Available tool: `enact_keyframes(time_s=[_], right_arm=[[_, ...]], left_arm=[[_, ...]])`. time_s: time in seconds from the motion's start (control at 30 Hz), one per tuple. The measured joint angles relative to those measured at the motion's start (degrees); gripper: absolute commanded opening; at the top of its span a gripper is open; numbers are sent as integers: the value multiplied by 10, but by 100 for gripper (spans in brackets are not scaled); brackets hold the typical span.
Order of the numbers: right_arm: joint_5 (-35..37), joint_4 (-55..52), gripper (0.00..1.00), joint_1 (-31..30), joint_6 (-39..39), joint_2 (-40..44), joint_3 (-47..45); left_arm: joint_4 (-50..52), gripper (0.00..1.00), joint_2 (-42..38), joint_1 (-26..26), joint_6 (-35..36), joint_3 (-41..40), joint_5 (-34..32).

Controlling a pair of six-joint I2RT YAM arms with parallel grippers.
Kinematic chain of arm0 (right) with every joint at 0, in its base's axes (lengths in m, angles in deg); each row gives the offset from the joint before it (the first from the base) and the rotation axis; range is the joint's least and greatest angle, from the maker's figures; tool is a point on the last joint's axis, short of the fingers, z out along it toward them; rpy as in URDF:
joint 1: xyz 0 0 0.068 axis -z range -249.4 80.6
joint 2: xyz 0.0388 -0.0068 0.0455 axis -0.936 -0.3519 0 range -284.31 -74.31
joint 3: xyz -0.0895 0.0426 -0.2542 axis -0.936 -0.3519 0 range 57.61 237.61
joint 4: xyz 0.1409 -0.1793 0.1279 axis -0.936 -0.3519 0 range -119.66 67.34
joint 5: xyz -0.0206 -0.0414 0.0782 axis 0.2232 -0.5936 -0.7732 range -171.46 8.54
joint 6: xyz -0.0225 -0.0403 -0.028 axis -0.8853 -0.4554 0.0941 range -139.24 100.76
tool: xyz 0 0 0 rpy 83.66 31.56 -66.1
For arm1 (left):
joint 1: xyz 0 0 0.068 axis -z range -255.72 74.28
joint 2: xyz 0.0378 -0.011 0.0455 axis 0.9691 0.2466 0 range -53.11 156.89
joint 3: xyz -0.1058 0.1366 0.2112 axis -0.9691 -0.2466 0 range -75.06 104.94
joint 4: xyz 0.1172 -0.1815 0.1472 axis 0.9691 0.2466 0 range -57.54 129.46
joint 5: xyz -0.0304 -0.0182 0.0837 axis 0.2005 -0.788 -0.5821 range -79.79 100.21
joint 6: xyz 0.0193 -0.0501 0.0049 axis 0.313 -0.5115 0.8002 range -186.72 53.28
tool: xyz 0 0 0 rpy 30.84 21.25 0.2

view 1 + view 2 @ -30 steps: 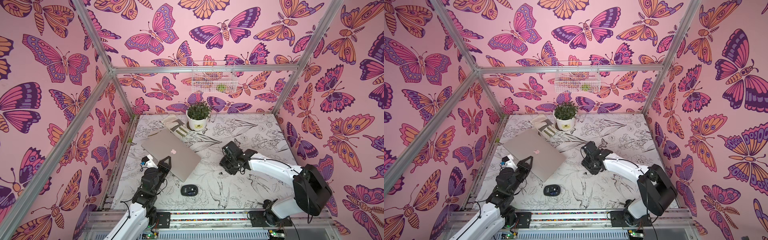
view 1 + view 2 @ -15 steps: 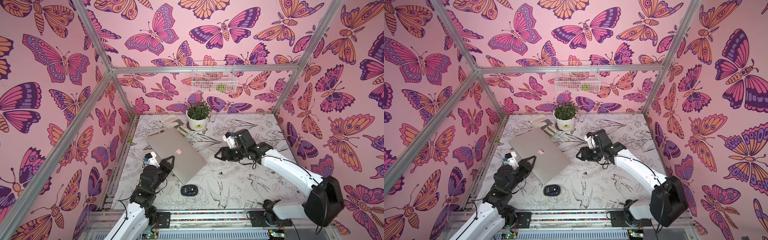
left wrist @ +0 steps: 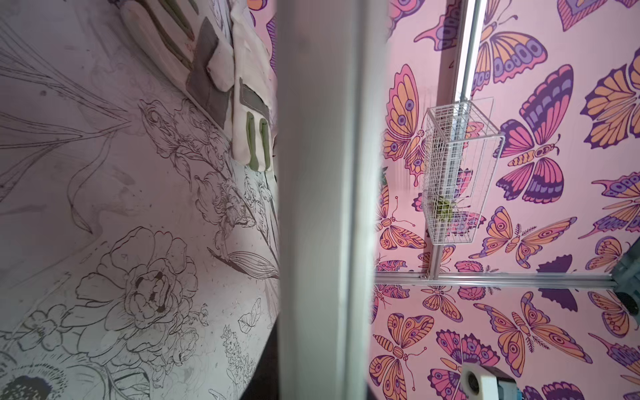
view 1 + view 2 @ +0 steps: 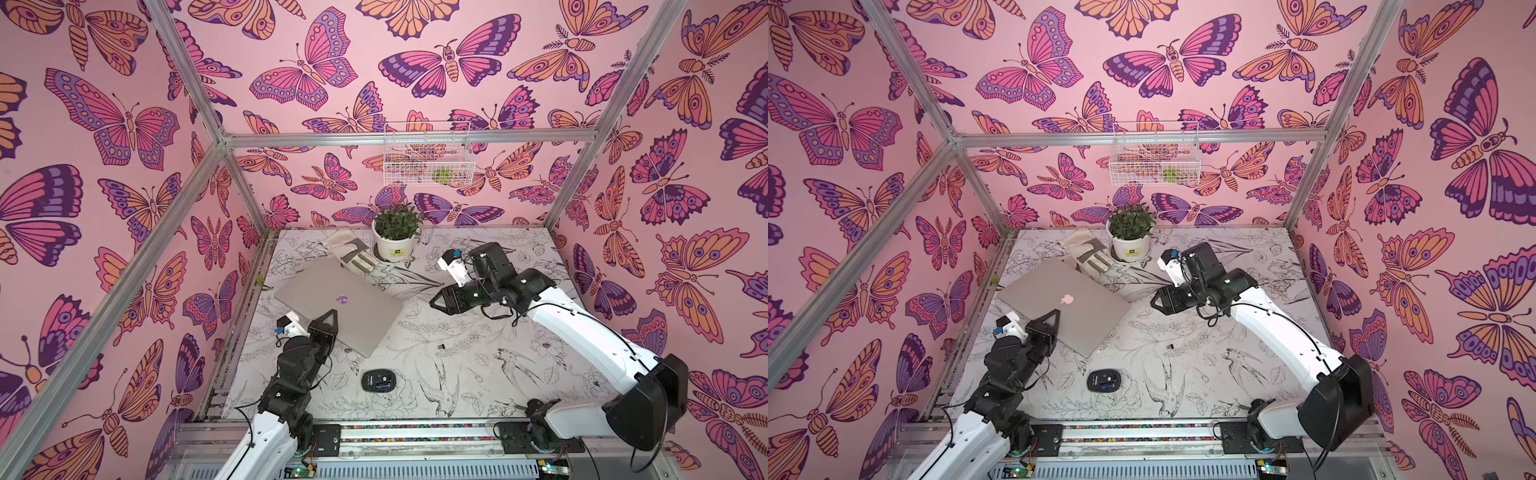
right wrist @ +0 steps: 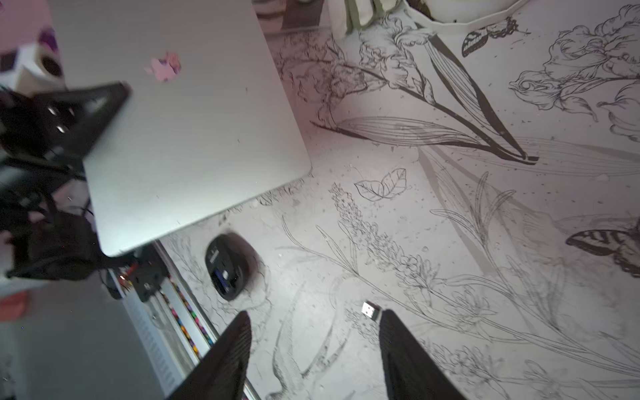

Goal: Insert the wireless mouse receiver into the laptop
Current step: Adjust the USB plug at the center of the board.

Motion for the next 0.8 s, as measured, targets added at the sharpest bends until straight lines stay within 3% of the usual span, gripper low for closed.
enact_keyframes(time_s=[0.2, 0.37, 0.57, 0.8], right_arm=[[77, -55, 59, -26, -315, -16, -56], [95, -57, 54, -26, -477, -45, -97], [92, -43, 51, -33, -568, -115, -94], [106, -11, 49, -51, -606, -174, -95]], left_arm=[[31, 0, -23, 0, -21, 0, -20], [43, 0, -26, 0, -38, -5, -26], [52, 0, -26, 0, -52, -16, -28], [54, 0, -28, 0, -52, -17, -28]])
